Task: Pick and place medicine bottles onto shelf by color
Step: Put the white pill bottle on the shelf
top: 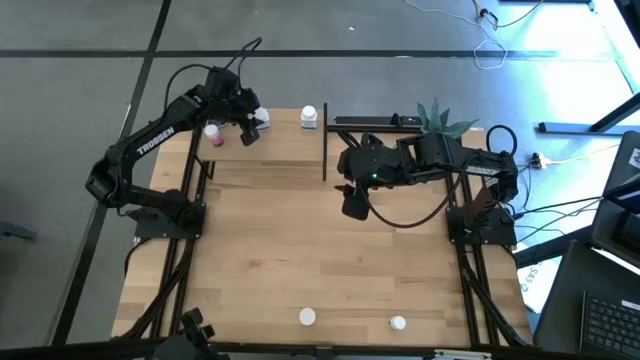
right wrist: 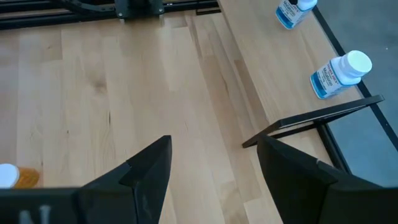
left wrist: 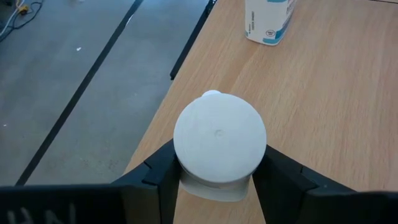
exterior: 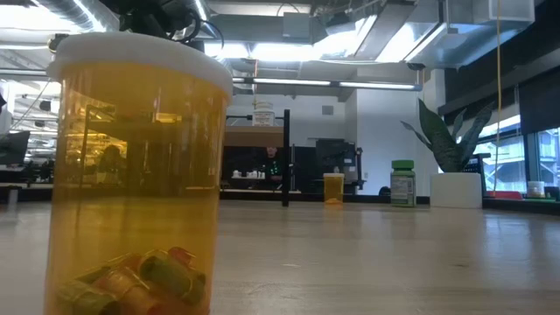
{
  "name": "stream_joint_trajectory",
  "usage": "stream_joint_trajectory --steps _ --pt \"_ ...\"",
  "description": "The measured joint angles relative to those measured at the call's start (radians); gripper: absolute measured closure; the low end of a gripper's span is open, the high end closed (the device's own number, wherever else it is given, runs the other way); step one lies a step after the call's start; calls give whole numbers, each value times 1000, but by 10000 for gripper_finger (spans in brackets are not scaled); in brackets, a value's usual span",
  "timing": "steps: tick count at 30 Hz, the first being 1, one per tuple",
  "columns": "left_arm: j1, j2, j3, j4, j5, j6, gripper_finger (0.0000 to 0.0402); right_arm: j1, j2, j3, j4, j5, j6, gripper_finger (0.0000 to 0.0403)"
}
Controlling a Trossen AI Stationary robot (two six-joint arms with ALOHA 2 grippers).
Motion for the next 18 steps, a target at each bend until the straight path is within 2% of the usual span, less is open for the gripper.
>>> stream_joint_trajectory --steps 11,18 --pt "0 1 0 11 -10 9 243 0 0 0 0 0 0 163" --pt "0 48 0 43 -5 1 243 0 0 0 2 0 1 163"
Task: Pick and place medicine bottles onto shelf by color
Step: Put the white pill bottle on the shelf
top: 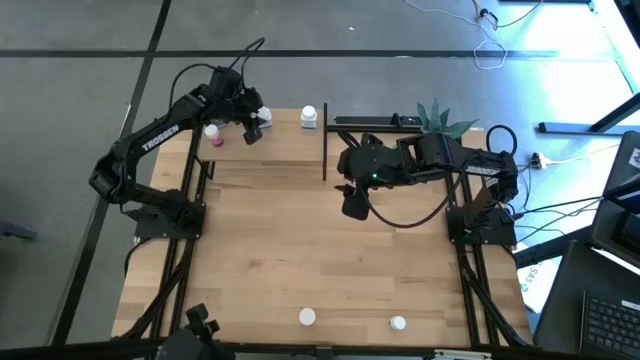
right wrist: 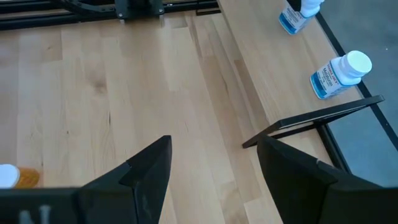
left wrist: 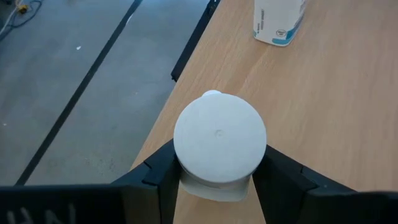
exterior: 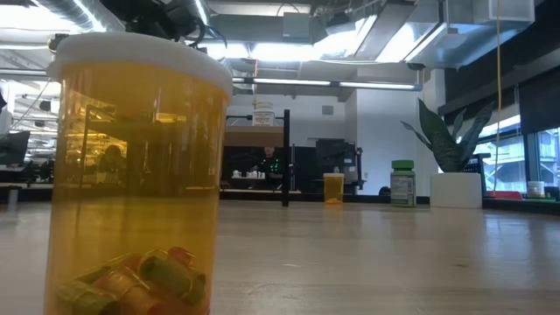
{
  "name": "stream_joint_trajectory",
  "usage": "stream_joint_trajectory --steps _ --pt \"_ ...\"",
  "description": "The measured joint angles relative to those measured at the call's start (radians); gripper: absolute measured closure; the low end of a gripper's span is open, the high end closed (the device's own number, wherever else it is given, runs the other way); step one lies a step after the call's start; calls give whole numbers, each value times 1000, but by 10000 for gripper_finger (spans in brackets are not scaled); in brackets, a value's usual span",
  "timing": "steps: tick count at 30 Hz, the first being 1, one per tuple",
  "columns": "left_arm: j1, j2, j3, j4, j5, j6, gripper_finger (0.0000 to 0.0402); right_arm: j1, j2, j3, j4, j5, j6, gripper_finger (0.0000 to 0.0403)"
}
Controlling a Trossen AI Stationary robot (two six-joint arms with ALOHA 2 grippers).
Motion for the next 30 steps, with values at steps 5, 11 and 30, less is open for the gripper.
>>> stream_joint_trajectory --steps 5,11,30 --pt "0 15 0 21 4 -1 243 0 0 0 1 0 0 163" --pt "0 16 0 25 3 -1 243 0 0 0 1 0 0 163" --pt "0 11 0 33 -23 0 181 0 0 0 1 0 0 163"
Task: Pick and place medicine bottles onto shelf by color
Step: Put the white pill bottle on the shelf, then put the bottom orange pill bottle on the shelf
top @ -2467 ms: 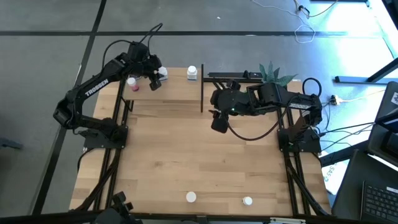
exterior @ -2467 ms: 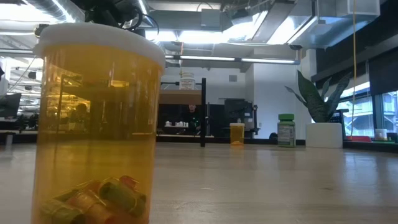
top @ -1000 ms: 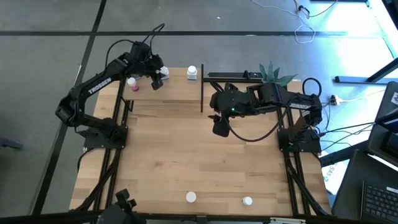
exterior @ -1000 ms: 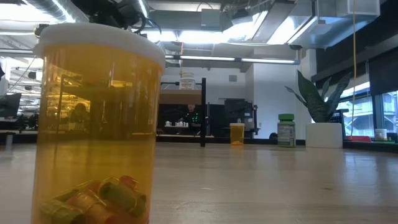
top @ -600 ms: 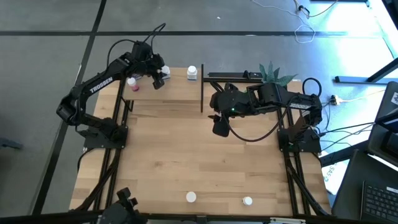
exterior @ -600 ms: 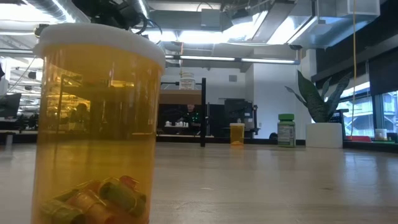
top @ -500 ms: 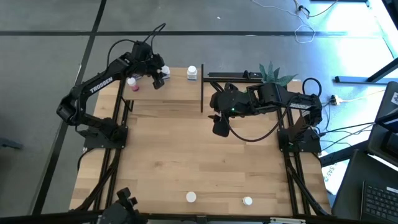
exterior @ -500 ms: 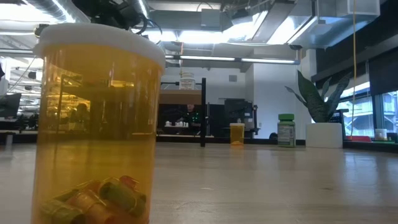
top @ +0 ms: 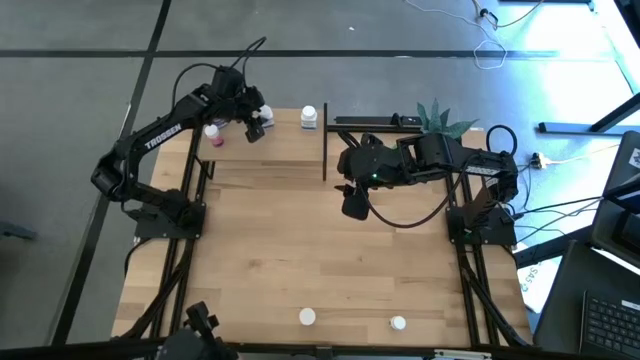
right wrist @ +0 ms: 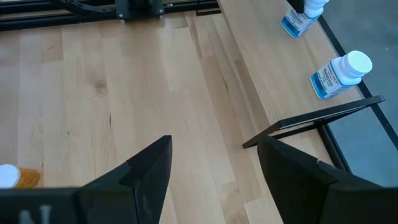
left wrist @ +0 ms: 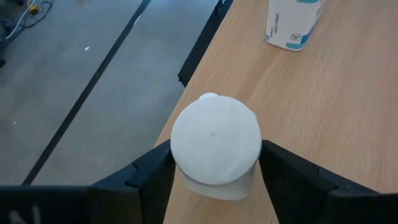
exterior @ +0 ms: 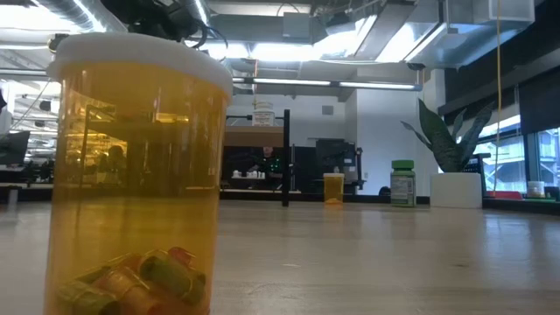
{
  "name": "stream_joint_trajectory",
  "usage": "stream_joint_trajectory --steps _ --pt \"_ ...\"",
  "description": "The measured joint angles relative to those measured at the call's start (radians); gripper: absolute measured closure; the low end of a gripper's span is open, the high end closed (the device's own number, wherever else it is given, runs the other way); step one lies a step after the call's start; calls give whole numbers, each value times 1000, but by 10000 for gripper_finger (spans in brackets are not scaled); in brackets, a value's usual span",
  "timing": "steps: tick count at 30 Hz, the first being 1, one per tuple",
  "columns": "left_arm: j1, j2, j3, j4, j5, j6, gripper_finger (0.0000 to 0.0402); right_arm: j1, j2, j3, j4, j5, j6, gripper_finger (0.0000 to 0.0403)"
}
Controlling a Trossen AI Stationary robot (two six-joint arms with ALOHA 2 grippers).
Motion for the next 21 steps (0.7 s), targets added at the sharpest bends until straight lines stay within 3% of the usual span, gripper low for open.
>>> stream_joint_trajectory --steps 21 --pt "0 -140 0 12 1 27 181 0 0 0 0 0 1 163"
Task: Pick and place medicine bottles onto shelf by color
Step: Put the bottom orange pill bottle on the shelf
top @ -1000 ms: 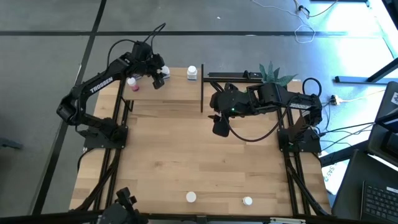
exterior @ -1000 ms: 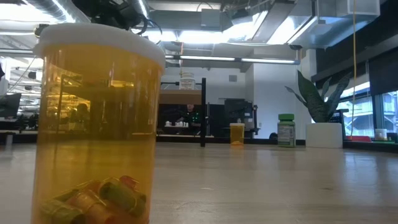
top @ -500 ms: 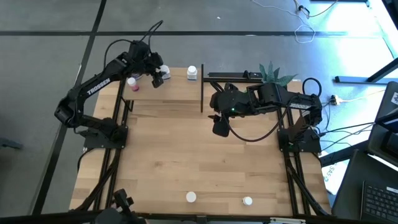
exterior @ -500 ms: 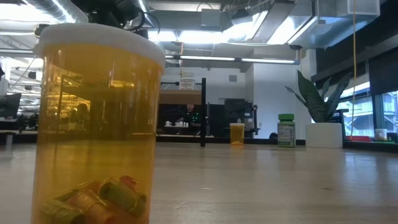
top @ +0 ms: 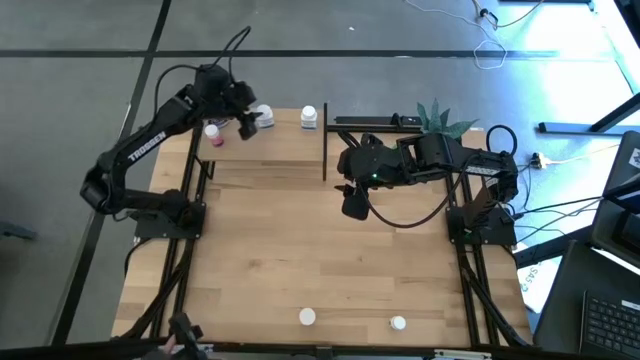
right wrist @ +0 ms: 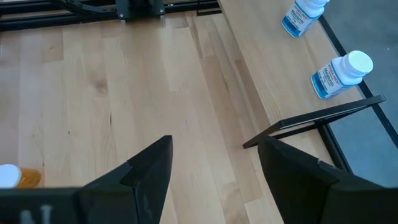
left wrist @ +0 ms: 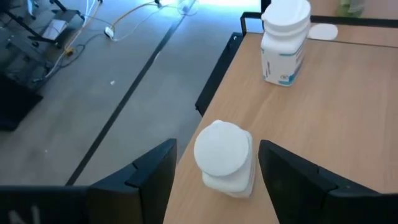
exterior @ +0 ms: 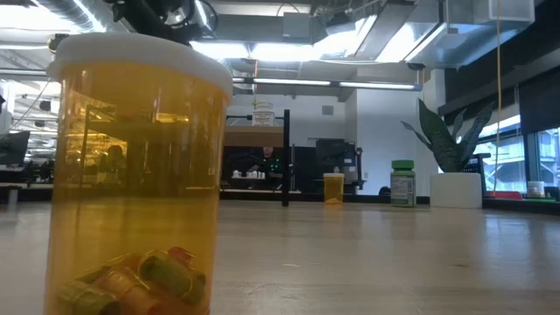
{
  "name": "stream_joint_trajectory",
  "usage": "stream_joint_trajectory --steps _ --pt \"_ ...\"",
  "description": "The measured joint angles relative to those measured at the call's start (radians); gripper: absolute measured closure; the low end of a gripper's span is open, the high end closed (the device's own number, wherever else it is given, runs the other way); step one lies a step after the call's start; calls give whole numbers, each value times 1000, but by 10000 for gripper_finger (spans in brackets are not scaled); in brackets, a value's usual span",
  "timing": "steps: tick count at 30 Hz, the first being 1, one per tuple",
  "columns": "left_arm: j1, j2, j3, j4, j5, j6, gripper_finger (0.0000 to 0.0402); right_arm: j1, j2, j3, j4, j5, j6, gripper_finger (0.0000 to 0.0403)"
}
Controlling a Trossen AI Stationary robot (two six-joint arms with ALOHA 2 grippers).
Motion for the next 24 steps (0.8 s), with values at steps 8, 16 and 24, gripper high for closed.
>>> stream_joint_trajectory --steps 8,16,24 --pt "-77 -89 0 -118 2 3 180 0 0 0 0 0 -2 163" --pt "-248 -185 0 -324 2 30 180 0 0 0 0 0 0 163" --pt "-465 -251 0 -395 2 -75 180 0 0 0 0 0 -1 163"
